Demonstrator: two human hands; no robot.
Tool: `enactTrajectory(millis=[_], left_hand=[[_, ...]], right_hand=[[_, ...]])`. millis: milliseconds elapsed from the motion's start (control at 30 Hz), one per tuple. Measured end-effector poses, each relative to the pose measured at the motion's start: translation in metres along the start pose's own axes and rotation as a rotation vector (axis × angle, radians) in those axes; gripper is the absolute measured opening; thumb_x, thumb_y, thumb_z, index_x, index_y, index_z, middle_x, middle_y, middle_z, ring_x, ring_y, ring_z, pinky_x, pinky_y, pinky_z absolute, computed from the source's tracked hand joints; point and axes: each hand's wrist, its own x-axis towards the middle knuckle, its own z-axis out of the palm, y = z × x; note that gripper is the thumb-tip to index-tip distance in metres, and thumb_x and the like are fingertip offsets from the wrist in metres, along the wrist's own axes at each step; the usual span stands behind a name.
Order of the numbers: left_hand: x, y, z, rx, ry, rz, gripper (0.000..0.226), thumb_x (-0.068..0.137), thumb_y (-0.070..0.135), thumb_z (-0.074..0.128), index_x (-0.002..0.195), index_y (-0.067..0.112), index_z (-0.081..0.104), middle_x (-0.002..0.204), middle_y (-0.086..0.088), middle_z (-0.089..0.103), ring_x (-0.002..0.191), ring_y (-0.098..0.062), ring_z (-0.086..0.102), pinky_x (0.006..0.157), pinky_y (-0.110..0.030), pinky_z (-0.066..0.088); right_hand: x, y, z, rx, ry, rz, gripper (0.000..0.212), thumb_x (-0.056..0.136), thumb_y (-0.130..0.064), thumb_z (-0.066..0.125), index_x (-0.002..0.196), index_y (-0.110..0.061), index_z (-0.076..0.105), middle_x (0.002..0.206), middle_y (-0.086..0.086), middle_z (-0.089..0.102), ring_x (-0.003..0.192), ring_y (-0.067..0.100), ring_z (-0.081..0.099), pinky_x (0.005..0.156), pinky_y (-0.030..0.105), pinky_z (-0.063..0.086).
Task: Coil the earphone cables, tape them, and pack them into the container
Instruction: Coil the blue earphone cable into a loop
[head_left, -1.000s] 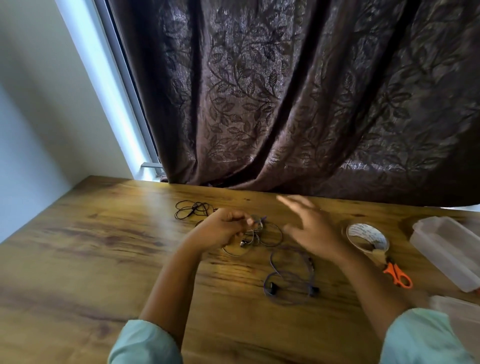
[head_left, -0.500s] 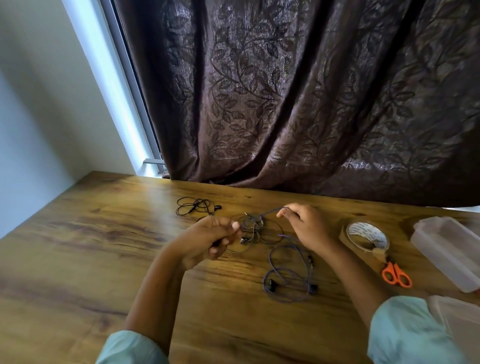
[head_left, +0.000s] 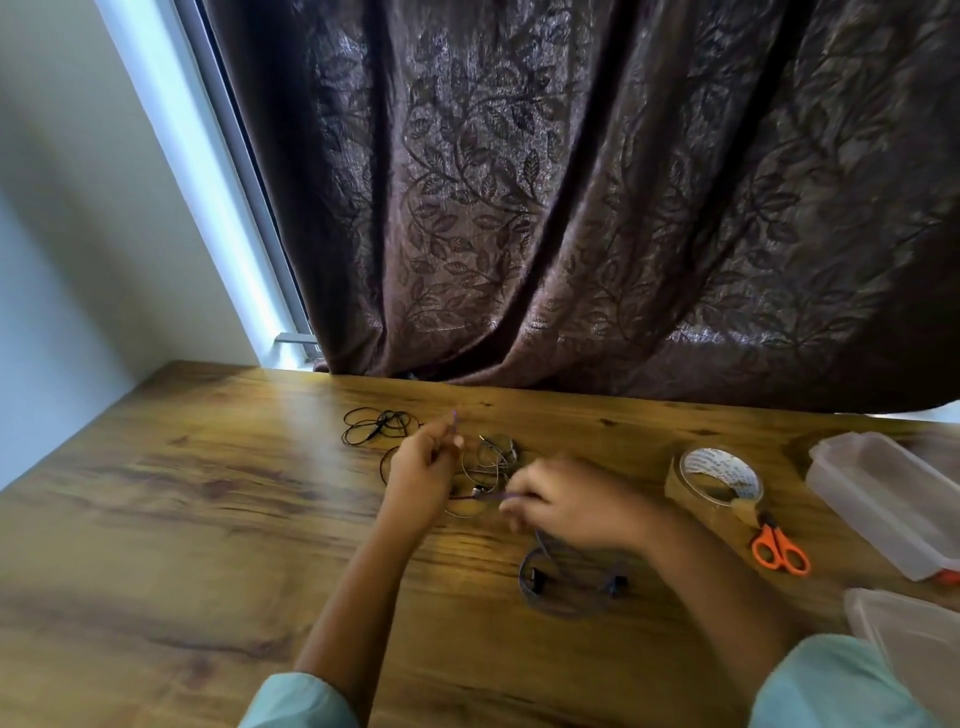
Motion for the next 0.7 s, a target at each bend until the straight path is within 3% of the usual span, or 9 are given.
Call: enactTrajectory(millis=[33,100,233,333,433,500,567,633,700], left_hand=[[-0.004,0.000,-0.003,0.086,-0.104,-0.008,0.031,0.095,0.002,0.045,0.119,0.018,0.058,0.100,-0.004,0.070,0.085,-0.011,0.066,0.075,-0.028,0.055],[-0.016,0.008,-0.003,0.068,-0.327,-0.030,0.031,0.095,-0.004,0.041,0.117,0.009,0.059,0.095,-0.003,0.069,0.083,-0.009,0.067,0.072,-0.023,0.054],[-0.036,0.031,0.006,-0.477,-0.496,-0.182,0.030,0.096,0.003,0.037,0.110,0.002,0.063,0.062,0.000,0.053,0.054,-0.012,0.051,0.057,-0.025,0.048],[-0.038,0.038,0.006,-0.755,-0.515,-0.221,0.026,0.092,0.012,0.046,0.103,-0.003,0.063,0.052,0.001,0.036,0.037,-0.006,0.033,0.055,-0.028,0.053],[-0.032,0.039,0.008,-0.849,-0.411,-0.165,0.032,0.095,0.014,0.041,0.116,0.000,0.060,0.052,0.003,0.035,0.035,-0.002,0.031,0.065,-0.031,0.058],[-0.023,0.034,0.010,-0.884,-0.274,-0.137,0.035,0.098,0.013,0.035,0.126,0.003,0.054,0.055,0.003,0.043,0.041,-0.004,0.043,0.065,-0.027,0.059],[-0.015,0.030,0.011,-0.908,-0.172,-0.103,0.034,0.099,0.012,0.034,0.125,0.007,0.055,0.059,0.002,0.052,0.057,-0.011,0.059,0.080,-0.036,0.057],[-0.006,0.022,0.010,-0.840,-0.094,-0.064,0.033,0.100,0.010,0.034,0.125,0.010,0.054,0.060,0.002,0.055,0.075,-0.019,0.067,0.091,-0.044,0.051],[0.001,0.011,0.005,-0.586,-0.013,-0.020,0.032,0.100,0.011,0.036,0.128,0.015,0.052,0.060,0.004,0.058,0.088,-0.021,0.067,0.091,-0.041,0.048]], right_hand=[[-0.001,0.003,-0.009,0.015,0.048,-0.007,0.027,0.097,-0.032,0.049,0.081,-0.022,0.067,0.081,-0.002,0.067,0.070,0.014,0.058,0.066,0.033,0.045],[0.000,0.011,-0.023,0.036,0.189,-0.014,0.026,0.096,-0.032,0.051,0.076,-0.025,0.067,0.074,-0.007,0.064,0.066,0.006,0.056,0.067,0.032,0.045],[0.016,0.033,-0.022,0.142,0.459,0.008,0.027,0.094,-0.038,0.052,0.069,-0.033,0.062,0.066,0.006,0.066,0.059,0.023,0.059,0.057,0.040,0.045],[0.028,0.039,0.000,0.291,0.499,0.022,0.032,0.095,-0.045,0.049,0.067,-0.034,0.060,0.072,0.011,0.067,0.063,0.028,0.060,0.059,0.043,0.046],[0.034,0.038,0.028,0.362,0.401,0.073,0.038,0.098,-0.046,0.042,0.071,-0.027,0.061,0.072,0.016,0.065,0.061,0.031,0.057,0.058,0.043,0.043],[0.033,0.034,0.045,0.373,0.238,0.079,0.036,0.100,-0.038,0.041,0.073,-0.026,0.061,0.065,0.006,0.059,0.058,0.023,0.052,0.059,0.038,0.041],[0.026,0.027,0.054,0.392,0.074,0.056,0.034,0.101,-0.037,0.040,0.077,-0.024,0.061,0.068,-0.001,0.055,0.061,0.014,0.049,0.062,0.034,0.039],[0.018,0.021,0.054,0.357,-0.023,0.019,0.033,0.101,-0.034,0.041,0.076,-0.023,0.060,0.078,0.001,0.058,0.070,0.018,0.052,0.069,0.035,0.042],[0.011,0.020,0.045,0.256,-0.112,0.009,0.033,0.100,-0.032,0.042,0.072,-0.026,0.058,0.082,0.004,0.061,0.077,0.026,0.057,0.073,0.038,0.046]])
